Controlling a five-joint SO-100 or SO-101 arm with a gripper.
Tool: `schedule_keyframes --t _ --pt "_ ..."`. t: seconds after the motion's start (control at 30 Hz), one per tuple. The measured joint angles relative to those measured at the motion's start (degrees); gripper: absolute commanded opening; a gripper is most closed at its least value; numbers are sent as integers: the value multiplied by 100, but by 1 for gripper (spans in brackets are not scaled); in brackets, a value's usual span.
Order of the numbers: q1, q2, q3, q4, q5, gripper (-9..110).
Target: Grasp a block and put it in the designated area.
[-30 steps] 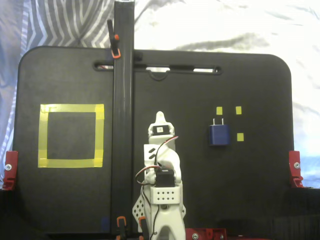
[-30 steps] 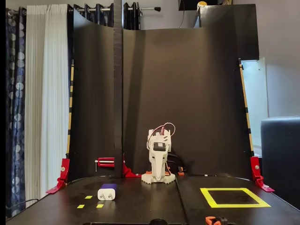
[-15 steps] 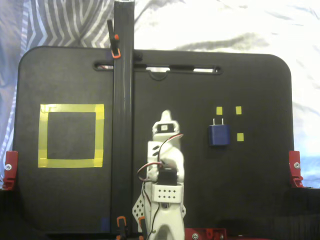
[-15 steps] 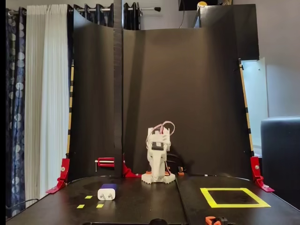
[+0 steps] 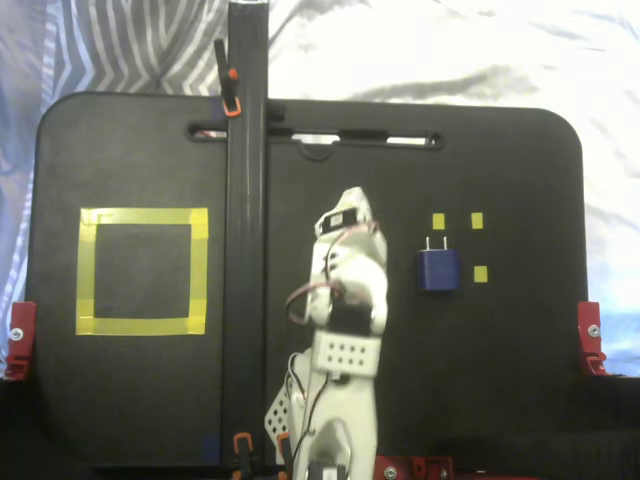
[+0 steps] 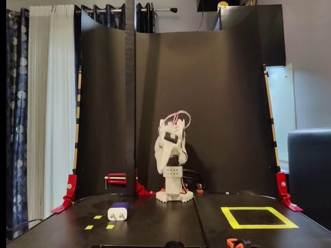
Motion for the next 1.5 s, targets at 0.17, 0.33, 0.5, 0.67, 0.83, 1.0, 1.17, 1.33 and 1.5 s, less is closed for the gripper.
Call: schedule_keyframes --t 0.17,0.33,0.5,0.67,0.83,1.0,1.17,1.33,1.5 --pt "123 -817 -809 527 -1292 0" --pt "264 -1556 -1582 1503 -2804 0" --pt "475 -2021 -2030 2549 -4298 0" --pt "896 -2382 -2347 3621 -5801 0" --pt "1441 -2698 -2716 4535 -7119 0" --pt "1872 -3015 -2856 4641 -7778 0" --pt "2329 -3463 -2944 4386 -8332 0" --pt "2777 -3973 -2944 3955 -8851 0" --pt "3173 -4553 -2971 3366 -9079 0"
